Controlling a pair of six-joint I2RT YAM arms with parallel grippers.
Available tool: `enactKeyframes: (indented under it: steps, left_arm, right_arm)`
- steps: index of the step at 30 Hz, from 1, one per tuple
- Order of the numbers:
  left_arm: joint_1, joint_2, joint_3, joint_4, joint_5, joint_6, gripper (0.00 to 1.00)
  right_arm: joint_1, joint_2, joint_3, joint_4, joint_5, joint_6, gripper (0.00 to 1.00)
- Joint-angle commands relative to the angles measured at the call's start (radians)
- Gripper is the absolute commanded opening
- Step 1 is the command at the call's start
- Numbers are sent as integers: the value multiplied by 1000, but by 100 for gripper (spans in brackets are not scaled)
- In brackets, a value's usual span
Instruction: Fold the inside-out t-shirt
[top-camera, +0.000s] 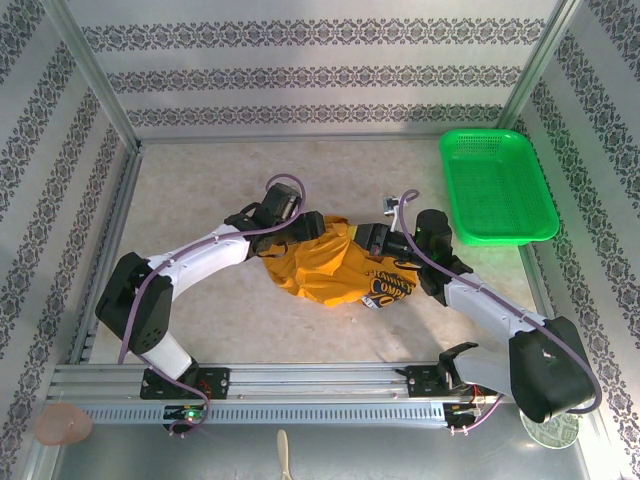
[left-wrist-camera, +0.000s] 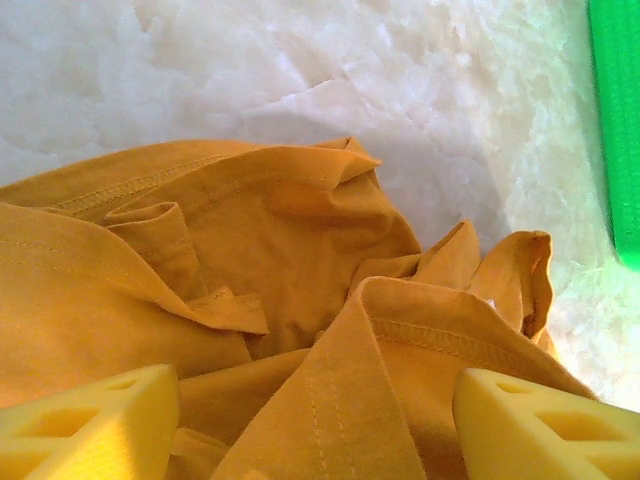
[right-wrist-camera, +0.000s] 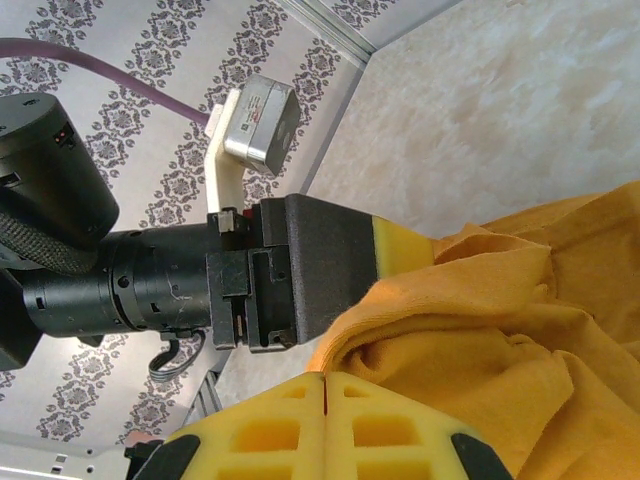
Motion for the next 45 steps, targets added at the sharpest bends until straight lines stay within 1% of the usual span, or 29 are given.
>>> enactKeyframes:
  steps: [1,4,8,12,15,16,18,21,25,28,31,32,33,34,35,36,37,40,42,45]
  left_arm:
    - [-12,-4,20,24,-1,-8,71]
    - [-15,9,-1,41,9,-16,69]
    - [-15,27,-26,55,25,-15,61]
    - [-15,39,-33,54,25,-3,45]
    - [-15,36,-26,39,12,9,26]
    - [-15,30,-19,31,2,15,22]
    - [-15,14,-3,5,-23,29,17]
    - [-15,-33,19,-38,-76,51,12]
    - [-12,-123,29,-62,-110,64,10]
    - [-9,-189,20,-41,-102,63,9]
    - [-6,-248,-12,34,-45,56,9]
    - [-4,-265,-32,75,-19,53,9]
    - [-3,-290,-65,154,19,49,8]
    - [-1,-313,-99,226,52,36,8]
    - [0,-331,-130,292,79,24,8]
    - [2,-348,-155,358,103,10,7]
    - [4,-359,-172,398,121,-1,5]
    - [5,-373,-188,443,162,-2,3]
    - [5,-372,-190,455,181,-3,1]
    - [5,-367,-200,490,199,-18,0]
  right_arm:
    - [12,0,-4,42,4,2,0]
    - [12,1,-1,41,5,3,0]
    - [12,0,3,39,6,3,0]
    - [11,5,7,36,5,1,0]
    - [10,8,6,34,6,-1,0]
    - [9,12,7,33,6,-1,0]
    - [8,18,4,34,9,-6,0]
    - [8,35,-3,36,22,-13,0]
    - [7,71,-17,36,61,-23,0]
    - [6,105,-22,35,86,-25,0]
    - [6,133,-12,28,106,-30,0]
    - [3,138,-4,7,108,-34,7]
    - [0,137,9,-16,110,-46,31]
    - [-1,125,20,-51,118,-60,48]
    - [-4,106,26,-86,131,-72,55]
    - [-4,73,33,-138,151,-93,60]
    - [-2,34,42,-190,169,-115,62]
    - [22,-82,73,-344,248,-184,63]
    - [62,-151,104,-439,325,-234,66]
    - [135,-188,160,-544,442,-291,68]
